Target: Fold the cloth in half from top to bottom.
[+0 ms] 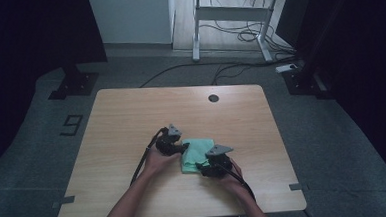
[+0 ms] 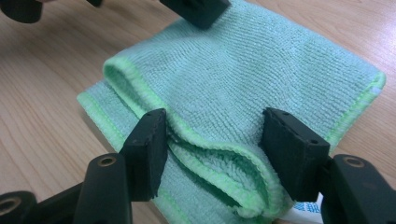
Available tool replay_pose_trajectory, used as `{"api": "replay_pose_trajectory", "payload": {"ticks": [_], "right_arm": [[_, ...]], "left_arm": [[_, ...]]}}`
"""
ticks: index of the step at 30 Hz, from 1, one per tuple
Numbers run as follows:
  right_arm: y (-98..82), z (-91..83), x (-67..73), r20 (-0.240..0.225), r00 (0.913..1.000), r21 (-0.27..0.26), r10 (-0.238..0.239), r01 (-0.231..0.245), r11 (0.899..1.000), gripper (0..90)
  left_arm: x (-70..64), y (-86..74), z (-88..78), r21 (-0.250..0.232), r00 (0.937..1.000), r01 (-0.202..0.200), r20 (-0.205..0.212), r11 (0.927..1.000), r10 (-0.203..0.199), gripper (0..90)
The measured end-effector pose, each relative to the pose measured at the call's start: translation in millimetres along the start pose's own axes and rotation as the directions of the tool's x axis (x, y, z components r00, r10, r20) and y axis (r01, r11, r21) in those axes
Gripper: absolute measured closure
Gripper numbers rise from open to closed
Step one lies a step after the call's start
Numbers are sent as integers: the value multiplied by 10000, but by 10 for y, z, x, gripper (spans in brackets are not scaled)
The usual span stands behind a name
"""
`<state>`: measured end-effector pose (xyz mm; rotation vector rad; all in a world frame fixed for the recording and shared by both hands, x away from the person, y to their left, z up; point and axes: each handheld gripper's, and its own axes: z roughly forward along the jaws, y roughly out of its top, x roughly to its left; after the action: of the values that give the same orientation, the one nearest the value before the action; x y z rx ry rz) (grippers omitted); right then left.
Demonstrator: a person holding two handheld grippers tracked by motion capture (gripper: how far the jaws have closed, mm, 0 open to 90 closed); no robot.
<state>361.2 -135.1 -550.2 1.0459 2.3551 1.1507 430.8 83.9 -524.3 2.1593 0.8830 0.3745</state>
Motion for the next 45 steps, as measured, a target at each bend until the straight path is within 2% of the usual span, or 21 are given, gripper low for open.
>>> {"api": "replay_pose_trajectory", "payload": {"ticks": [6, 12, 15, 21, 26, 28, 33, 38, 45], "right_arm": [[14, -155, 27, -308, 9995, -609, 83, -102, 9981, 388], [11, -348, 33, -369, 9991, -1148, 212, -253, 9931, 381], [-15, -415, 17, -426, 9987, -1274, 294, -346, 9912, 376], [-72, -521, 9, -446, 9983, -1485, 370, -432, 9880, 375], [-131, -599, 7, -432, 9983, -1686, 381, -449, 9847, 375], [-162, -631, 1, -362, 9987, -1740, 367, -425, 9838, 375], [-267, -731, -13, -193, 9986, -1832, 485, -512, 9817, 375], [-413, -841, -41, 129, 9983, -1818, 569, -536, 9819, 375], [-603, -984, -109, 353, 9958, -1764, 839, -765, 9813, 375]], "left_arm": [[-79, -24, -350, -770, 9999, 20, 134, 9970, -10, 471], [-170, -109, -641, -1303, 9981, 384, 537, 9907, -317, 441], [-214, -180, -723, -1305, 9986, 308, 461, 9910, -249, 430], [-270, -354, -825, -1387, 9971, 605, 538, 9885, -535, 424], [-341, -481, -868, -1334, 9974, 535, 556, 9896, -465, 419], [-365, -536, -884, -1244, 9984, 412, 442, 9914, -360, 415], [-389, -635, -947, -1258, 9972, 572, 557, 9904, -505, 408], [-428, -752, -1051, -1163, 9983, 428, 433, 9923, -380, 398], [-443, -953, -1154, -1128, 9974, 622, 438, 9917, -576, 395]]}}
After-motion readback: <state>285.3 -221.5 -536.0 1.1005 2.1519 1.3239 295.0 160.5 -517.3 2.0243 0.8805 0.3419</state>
